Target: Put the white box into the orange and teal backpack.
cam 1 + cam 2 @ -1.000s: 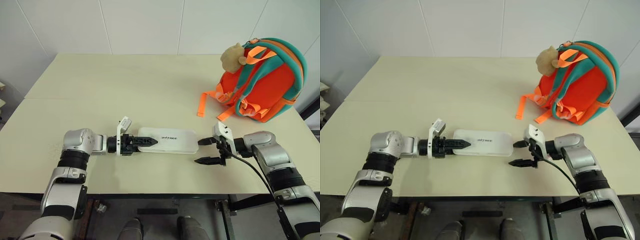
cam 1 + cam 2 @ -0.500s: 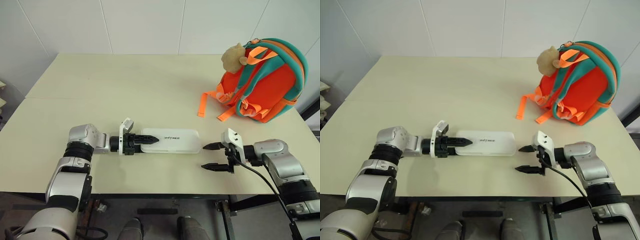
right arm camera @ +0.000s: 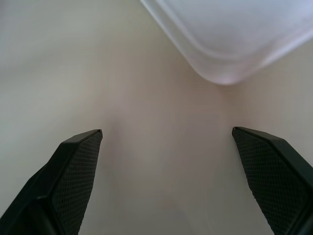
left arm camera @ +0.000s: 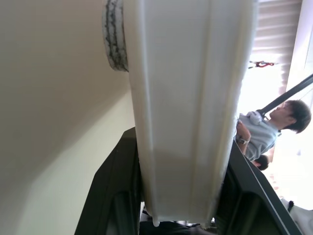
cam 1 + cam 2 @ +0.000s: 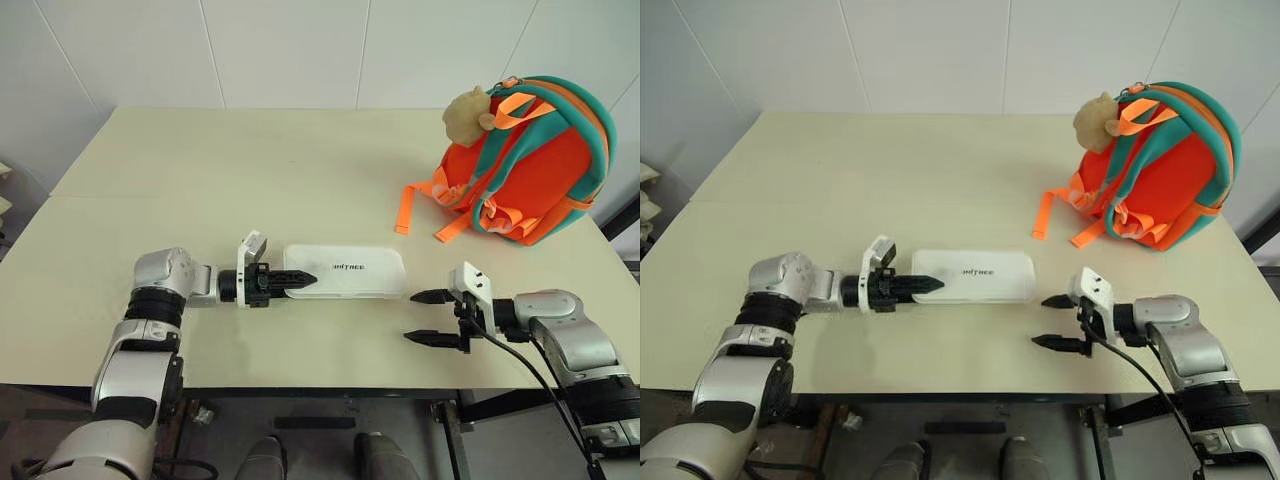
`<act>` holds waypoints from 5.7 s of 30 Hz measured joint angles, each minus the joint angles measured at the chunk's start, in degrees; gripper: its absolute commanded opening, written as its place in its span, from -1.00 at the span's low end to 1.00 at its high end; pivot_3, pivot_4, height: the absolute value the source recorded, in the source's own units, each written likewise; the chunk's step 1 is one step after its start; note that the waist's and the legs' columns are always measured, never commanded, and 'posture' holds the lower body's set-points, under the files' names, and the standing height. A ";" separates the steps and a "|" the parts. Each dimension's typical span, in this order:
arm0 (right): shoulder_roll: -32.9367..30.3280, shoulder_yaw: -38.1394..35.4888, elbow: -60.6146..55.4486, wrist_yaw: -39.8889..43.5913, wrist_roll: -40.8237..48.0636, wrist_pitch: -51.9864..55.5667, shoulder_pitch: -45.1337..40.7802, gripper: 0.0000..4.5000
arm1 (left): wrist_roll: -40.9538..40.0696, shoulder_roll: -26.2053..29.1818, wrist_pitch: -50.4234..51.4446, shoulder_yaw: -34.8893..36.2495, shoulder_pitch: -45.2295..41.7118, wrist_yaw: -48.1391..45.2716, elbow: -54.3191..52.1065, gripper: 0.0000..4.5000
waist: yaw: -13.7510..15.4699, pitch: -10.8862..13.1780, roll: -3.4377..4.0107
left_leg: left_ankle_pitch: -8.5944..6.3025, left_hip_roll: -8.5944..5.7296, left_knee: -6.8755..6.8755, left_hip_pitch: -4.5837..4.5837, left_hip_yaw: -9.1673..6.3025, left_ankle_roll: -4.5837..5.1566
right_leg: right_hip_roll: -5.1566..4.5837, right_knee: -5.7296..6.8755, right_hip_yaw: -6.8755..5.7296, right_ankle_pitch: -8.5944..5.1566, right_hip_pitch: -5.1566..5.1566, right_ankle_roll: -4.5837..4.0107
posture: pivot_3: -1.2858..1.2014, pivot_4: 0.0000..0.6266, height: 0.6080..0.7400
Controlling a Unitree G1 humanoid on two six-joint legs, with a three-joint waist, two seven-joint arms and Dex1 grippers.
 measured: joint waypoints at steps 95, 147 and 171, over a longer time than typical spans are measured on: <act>-1.98 -1.61 -18.50 3.50 32.86 32.80 -19.90 -0.99 | -13.43 27.32 -35.97 19.44 31.05 -7.70 -38.60 -0.38 | -0.03 0.01 -0.15 | 0.12 0.17 -0.80 -0.21 0.20 -0.19 | 0.04 0.16 0.06 -0.29 -0.82 -0.45 | 0.03 -0.52 1.00; 1.09 -2.27 -23.18 -1.29 34.38 31.61 -15.61 -1.00 | 19.00 4.43 -43.06 -14.80 -9.41 -7.84 -21.32 0.93 | -0.15 0.04 -0.15 | 0.02 0.10 0.02 -0.47 0.12 0.03 | 0.08 0.39 0.06 -0.19 -0.75 -0.13 | 0.03 -0.52 1.00; 2.27 -1.19 -21.53 -1.52 33.51 30.07 -15.90 -1.00 | 7.15 14.93 -48.01 -2.54 3.12 -17.71 -35.88 0.99 | -0.02 0.04 -0.14 | 0.01 0.12 0.06 -0.44 0.12 0.05 | 0.08 0.49 0.06 -0.21 -0.73 -0.16 | 0.03 -0.52 1.00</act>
